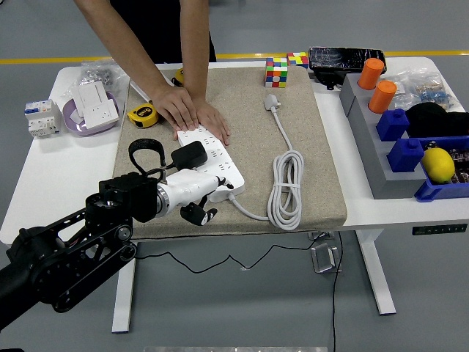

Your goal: Pick up the plug,place it near the board,insert it into the board,press the button

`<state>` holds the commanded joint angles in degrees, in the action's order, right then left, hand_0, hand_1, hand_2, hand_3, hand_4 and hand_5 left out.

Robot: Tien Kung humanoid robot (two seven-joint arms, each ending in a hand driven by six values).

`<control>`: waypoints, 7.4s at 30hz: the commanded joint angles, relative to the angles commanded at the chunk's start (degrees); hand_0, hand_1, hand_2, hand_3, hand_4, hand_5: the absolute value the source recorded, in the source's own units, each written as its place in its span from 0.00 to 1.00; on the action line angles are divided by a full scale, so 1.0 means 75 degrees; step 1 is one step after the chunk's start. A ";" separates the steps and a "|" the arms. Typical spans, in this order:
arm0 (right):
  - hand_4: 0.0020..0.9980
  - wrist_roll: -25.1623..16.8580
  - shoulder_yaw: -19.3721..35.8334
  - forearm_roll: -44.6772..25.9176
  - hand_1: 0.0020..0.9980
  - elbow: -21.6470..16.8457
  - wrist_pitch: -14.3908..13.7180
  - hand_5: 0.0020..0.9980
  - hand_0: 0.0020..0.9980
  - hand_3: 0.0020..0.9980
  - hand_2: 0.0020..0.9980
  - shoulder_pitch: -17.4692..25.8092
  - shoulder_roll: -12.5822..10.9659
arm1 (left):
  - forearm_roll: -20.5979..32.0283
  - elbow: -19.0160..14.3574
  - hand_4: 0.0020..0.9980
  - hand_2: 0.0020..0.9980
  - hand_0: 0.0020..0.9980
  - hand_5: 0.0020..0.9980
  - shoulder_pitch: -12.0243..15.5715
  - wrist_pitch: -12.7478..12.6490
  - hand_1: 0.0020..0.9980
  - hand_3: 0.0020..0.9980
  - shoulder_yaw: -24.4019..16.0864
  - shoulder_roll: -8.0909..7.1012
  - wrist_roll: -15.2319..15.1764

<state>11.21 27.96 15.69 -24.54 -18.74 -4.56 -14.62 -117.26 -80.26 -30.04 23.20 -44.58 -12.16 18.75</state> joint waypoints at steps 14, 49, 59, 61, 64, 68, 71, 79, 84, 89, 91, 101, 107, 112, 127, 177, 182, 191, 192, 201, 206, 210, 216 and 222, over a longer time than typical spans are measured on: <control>1.00 -0.0003 -0.0003 -0.0001 0.80 0.0000 0.0000 0.85 0.87 0.78 0.77 -0.0009 0.0001 | -0.0246 0.0542 0.58 0.15 0.14 0.00 -0.0109 -0.0282 0.05 0.95 -0.0133 0.0150 -0.0121; 1.00 -0.0010 -0.0028 -0.0016 0.80 0.0005 0.0001 0.85 0.87 0.78 0.77 0.0025 -0.0011 | -0.0533 0.0875 0.59 0.15 0.14 0.00 -0.0059 -0.0101 0.05 0.92 0.0063 0.0152 -0.0126; 1.00 -0.0009 0.0005 -0.0010 0.80 0.0004 -0.0004 0.85 0.87 0.78 0.77 0.0013 0.0003 | -0.0745 0.0677 0.59 0.15 0.14 0.00 -0.0048 -0.0219 0.05 0.91 -0.0089 0.0127 -0.0163; 1.00 -0.0010 0.0015 -0.0006 0.80 0.0004 -0.0005 0.85 0.87 0.78 0.77 0.0015 0.0006 | -0.0856 0.0541 0.59 0.15 0.14 0.00 -0.0013 -0.0213 0.05 0.90 -0.0194 0.0119 -0.0148; 1.00 -0.0009 0.0030 -0.0001 0.80 0.0004 -0.0006 0.85 0.87 0.78 0.77 0.0024 0.0015 | -0.1142 0.0100 0.59 0.15 0.14 0.00 0.0124 -0.0218 0.05 0.90 -0.0532 0.0111 -0.0113; 1.00 -0.0002 0.0003 -0.0020 0.80 0.0014 -0.0003 0.85 0.87 0.78 0.77 0.0043 0.0038 | -0.1281 -0.0572 0.56 0.15 0.14 0.00 0.0412 -0.0425 0.05 0.88 -0.1159 0.0162 -0.0181; 1.00 -0.0004 0.0051 0.0004 0.80 0.0007 -0.0010 0.85 0.87 0.78 0.77 0.0048 0.0046 | -0.0868 -0.1246 0.56 0.15 0.14 0.00 0.0789 -0.1250 0.05 0.88 -0.1816 0.0210 -0.0553; 1.00 0.0002 0.0041 -0.0033 0.80 0.0032 -0.0015 0.85 0.87 0.78 0.77 0.0078 0.0058 | 0.1392 -0.1957 1.00 0.59 0.83 0.49 0.1412 -0.3437 0.70 0.50 -0.2939 0.0377 -0.1225; 1.00 0.0003 0.0056 0.0022 0.80 0.0029 -0.0013 0.85 0.87 0.78 0.77 0.0069 0.0122 | 0.2981 -0.1865 1.00 1.00 0.98 0.60 0.1855 -0.3574 1.00 1.00 -0.3558 0.0537 -0.1941; 1.00 0.0003 -0.0002 0.0033 0.80 0.0036 -0.0010 0.85 0.87 0.78 0.77 0.0065 0.0133 | 0.4719 -0.1823 1.00 1.00 0.98 0.60 0.2229 -0.3634 1.00 1.00 -0.3972 0.0658 -0.2280; 1.00 0.0003 -0.0034 0.0018 0.80 0.0041 -0.0010 0.85 0.87 0.78 0.77 0.0072 0.0117 | 0.5166 -0.1823 1.00 1.00 1.00 0.65 0.2291 -0.3684 1.00 1.00 -0.4022 0.0664 -0.2310; 1.00 -0.0003 -0.0108 0.0015 0.80 0.0035 -0.0006 0.85 0.87 0.78 0.76 0.0096 0.0058 | 0.7881 -0.1857 1.00 1.00 1.00 0.66 0.2430 -0.3766 1.00 1.00 -0.4058 0.0629 -0.2133; 1.00 -0.0002 -0.0141 -0.0011 0.80 0.0042 -0.0005 0.85 0.87 0.78 0.77 0.0089 0.0042 | 0.6383 -0.1943 1.00 0.78 0.81 0.50 0.2324 -0.3705 0.84 1.00 -0.3901 0.0507 -0.1602; 1.00 -0.0005 -0.0127 -0.0006 0.80 0.0036 -0.0007 0.85 0.87 0.78 0.77 0.0066 0.0020 | 0.4698 -0.1894 0.86 0.36 0.33 0.24 0.2110 -0.3316 0.35 1.00 -0.3585 0.0301 -0.1266; 1.00 0.0000 -0.0092 0.0003 0.80 0.0031 -0.0006 0.85 0.87 0.78 0.77 0.0037 0.0014 | 0.0106 -0.1365 0.58 0.15 0.16 0.00 0.1180 -0.1409 0.03 0.85 -0.1762 -0.0261 -0.0922; 1.00 -0.0001 -0.0050 -0.0019 0.80 0.0031 -0.0013 0.85 0.87 0.78 0.77 -0.0003 0.0026 | -0.1158 0.0946 0.64 0.15 0.16 0.00 0.0316 -0.1466 0.02 0.89 -0.0286 0.0157 -0.1057; 1.00 -0.0001 -0.0070 -0.0031 0.80 0.0037 -0.0013 0.85 0.87 0.78 0.77 0.0016 0.0021 | -0.1174 0.0963 0.64 0.15 0.16 0.00 0.0332 -0.1469 0.02 0.89 -0.0230 0.0171 -0.1055; 1.00 -0.0001 -0.0060 -0.0022 0.80 0.0034 -0.0017 0.85 0.87 0.78 0.77 0.0008 0.0020 | -0.1235 0.0984 0.64 0.15 0.16 0.00 0.0328 -0.1495 0.02 0.89 -0.0252 0.0177 -0.1037; 1.00 -0.0001 -0.0056 -0.0019 0.80 0.0032 -0.0016 0.85 0.87 0.78 0.77 0.0007 0.0018 | -0.1242 0.0989 0.64 0.15 0.16 0.00 0.0324 -0.1489 0.02 0.89 -0.0252 0.0180 -0.1035; 1.00 0.0001 -0.0050 -0.0022 0.80 0.0036 -0.0015 0.85 0.87 0.78 0.77 0.0008 0.0028 | -0.1268 0.1040 0.65 0.14 0.16 0.00 0.0313 -0.1549 0.02 0.89 -0.0210 0.0253 -0.1045; 1.00 -0.0001 -0.0048 -0.0029 0.80 0.0037 -0.0018 0.85 0.87 0.78 0.77 0.0002 0.0026 | -0.1282 0.1129 0.65 0.14 0.16 0.00 0.0300 -0.1551 0.02 0.89 -0.0189 0.0278 -0.1048; 1.00 -0.0001 -0.0043 -0.0028 0.80 0.0036 -0.0017 0.85 0.87 0.78 0.77 -0.0008 0.0027 | -0.1295 0.1252 0.65 0.14 0.16 0.00 0.0284 -0.1577 0.02 0.89 -0.0198 0.0280 -0.1070; 1.00 -0.0003 -0.0033 -0.0028 0.80 0.0036 -0.0017 0.85 0.87 0.78 0.77 -0.0010 0.0033 | -0.1334 0.1300 0.65 0.14 0.16 0.00 0.0262 -0.1565 0.02 0.88 -0.0237 0.0263 -0.1074; 1.00 -0.0002 -0.0019 -0.0030 0.80 0.0038 -0.0020 0.85 0.87 0.78 0.77 -0.0007 0.0038 | -0.1307 0.1259 0.65 0.14 0.16 0.00 0.0270 -0.1555 0.02 0.88 -0.0166 0.0230 -0.1086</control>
<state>11.20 27.81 15.47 -24.25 -18.89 -4.61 -14.34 -127.06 -70.82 -28.01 11.54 -45.82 -10.43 10.60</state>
